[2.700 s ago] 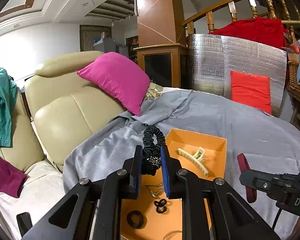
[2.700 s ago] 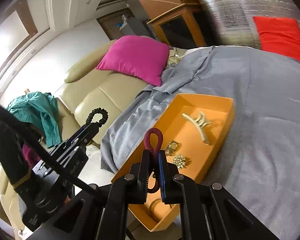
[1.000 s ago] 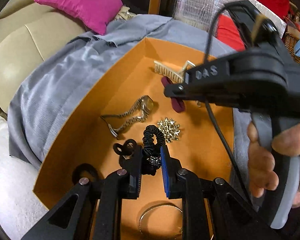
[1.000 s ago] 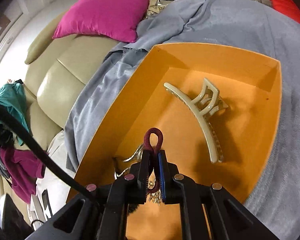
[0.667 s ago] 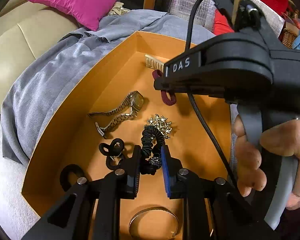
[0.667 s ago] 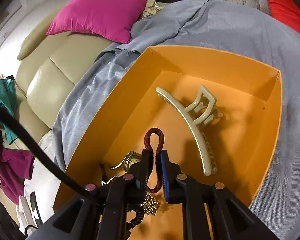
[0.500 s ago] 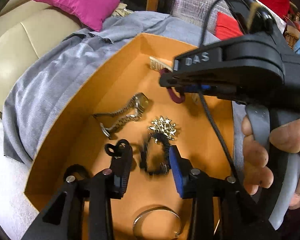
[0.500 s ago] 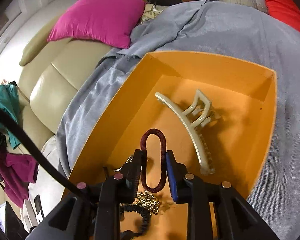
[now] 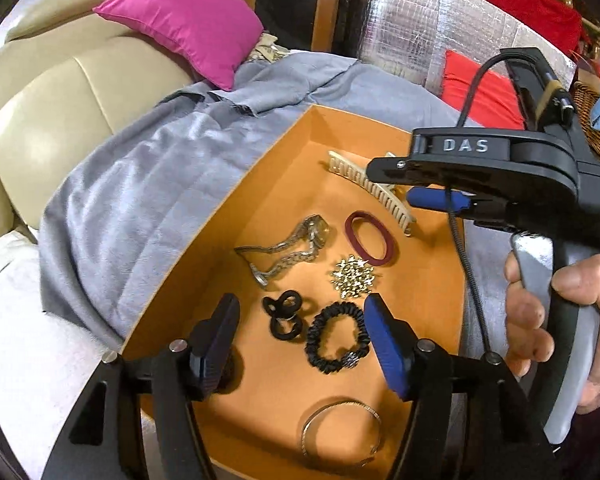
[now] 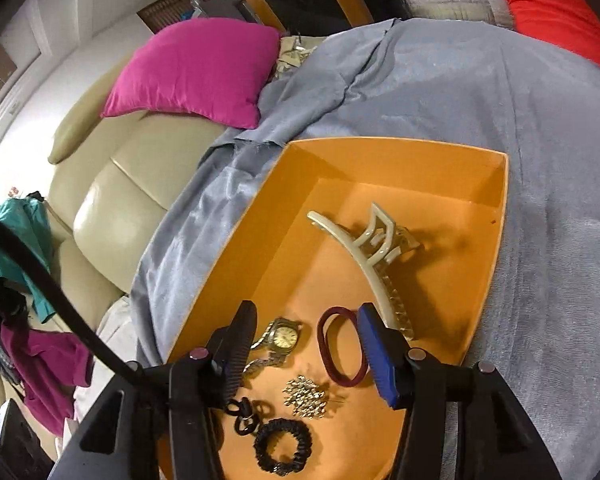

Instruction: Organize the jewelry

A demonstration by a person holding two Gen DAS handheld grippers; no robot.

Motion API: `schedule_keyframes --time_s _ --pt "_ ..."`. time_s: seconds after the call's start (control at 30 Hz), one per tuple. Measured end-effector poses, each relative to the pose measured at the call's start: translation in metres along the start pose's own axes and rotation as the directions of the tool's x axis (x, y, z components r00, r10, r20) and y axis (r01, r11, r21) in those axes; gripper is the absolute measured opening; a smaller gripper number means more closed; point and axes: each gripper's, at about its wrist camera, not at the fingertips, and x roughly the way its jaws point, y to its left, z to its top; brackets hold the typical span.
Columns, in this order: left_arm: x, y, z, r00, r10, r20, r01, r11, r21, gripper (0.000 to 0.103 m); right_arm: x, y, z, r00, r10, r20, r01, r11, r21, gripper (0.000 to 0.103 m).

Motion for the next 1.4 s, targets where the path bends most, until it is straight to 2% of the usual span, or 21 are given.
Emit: schedule_keyframes --time_s 0.13,0.33,0.4,0.5,0.67,1.07,1.27,1.4 --pt "-0.009 0.003 -0.001 0.998 0.054 0.013 -0.054 0.999 0.004 0.066 -0.014 0.005 -0.004 1.000 0.004 0.024 -0.004 1.000 -0.010 0.057" --pt "-0.035 -0.001 0.003 0.987 0.141 0.079 -0.144 0.989 0.025 0.067 -0.047 0.013 -0.021 0.999 -0.005 0.036 0.007 0.998 -0.057 0.057" --pt "-0.046 -0.005 0.004 0.983 0.151 0.103 -0.154 0.988 0.031 0.071 -0.059 0.016 -0.026 0.999 -0.012 0.043 0.015 0.997 -0.073 0.057" --pt "-0.063 -0.011 0.004 0.978 0.153 0.145 -0.160 0.986 0.040 0.081 -0.082 0.022 -0.037 0.998 -0.018 0.056 0.023 0.995 -0.098 0.057" --pt "-0.088 -0.024 0.002 0.969 0.148 0.196 -0.165 0.983 0.075 0.081 -0.121 0.029 -0.056 0.997 -0.022 0.071 0.029 0.993 -0.113 0.057" --pt "-0.135 -0.048 -0.011 0.957 0.149 0.247 -0.185 0.975 0.126 0.081 -0.213 0.047 -0.115 0.992 -0.015 0.124 0.035 0.986 -0.164 0.057" --pt "-0.170 -0.055 -0.019 0.943 0.161 0.293 -0.209 0.967 0.143 0.081 -0.257 0.060 -0.143 0.976 -0.043 0.213 0.084 0.979 -0.186 0.057" --pt "-0.193 -0.056 -0.024 0.932 0.168 0.322 -0.224 0.964 0.142 0.081 -0.274 0.070 -0.158 0.956 -0.117 0.270 0.171 0.967 -0.187 0.057"
